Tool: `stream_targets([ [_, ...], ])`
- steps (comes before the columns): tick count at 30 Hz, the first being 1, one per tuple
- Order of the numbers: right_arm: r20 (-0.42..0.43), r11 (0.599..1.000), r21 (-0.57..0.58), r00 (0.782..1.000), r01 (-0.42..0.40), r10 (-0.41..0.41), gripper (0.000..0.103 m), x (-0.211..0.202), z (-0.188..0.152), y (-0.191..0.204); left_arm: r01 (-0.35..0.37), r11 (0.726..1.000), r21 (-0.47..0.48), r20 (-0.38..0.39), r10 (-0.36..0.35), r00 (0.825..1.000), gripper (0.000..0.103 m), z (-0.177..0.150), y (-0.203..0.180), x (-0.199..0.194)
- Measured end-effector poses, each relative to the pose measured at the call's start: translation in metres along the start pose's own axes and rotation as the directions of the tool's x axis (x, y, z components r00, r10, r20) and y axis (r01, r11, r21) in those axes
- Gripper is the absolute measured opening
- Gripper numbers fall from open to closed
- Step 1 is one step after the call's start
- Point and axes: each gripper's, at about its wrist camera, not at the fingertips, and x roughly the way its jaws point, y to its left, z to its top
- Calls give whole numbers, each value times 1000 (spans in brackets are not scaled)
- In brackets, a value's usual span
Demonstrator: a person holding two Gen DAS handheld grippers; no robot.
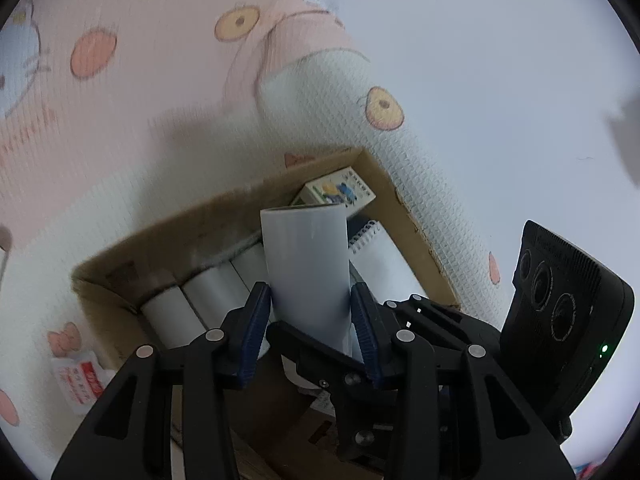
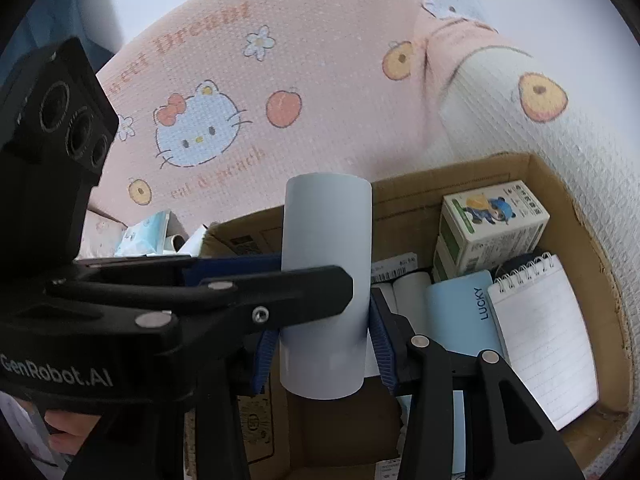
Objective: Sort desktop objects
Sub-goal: 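Lift the tube with both grippers and carry it over the box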
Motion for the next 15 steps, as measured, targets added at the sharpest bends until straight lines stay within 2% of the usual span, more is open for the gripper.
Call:
stream_targets([
  [6, -27, 1000, 0, 1000, 2, -2, 40, 9, -2, -9, 22, 993, -113, -44, -27, 999, 45, 3, 12, 15],
  [11, -37, 999, 29, 999, -33, 34, 40, 11, -3, -16, -34, 998, -47, -69, 30, 997, 52, -1, 1, 25],
  [15, -46, 1000, 0, 999, -9, 9, 40, 13, -3, -14, -77, 997, -10, -60, 76, 995, 52, -4, -6, 30],
])
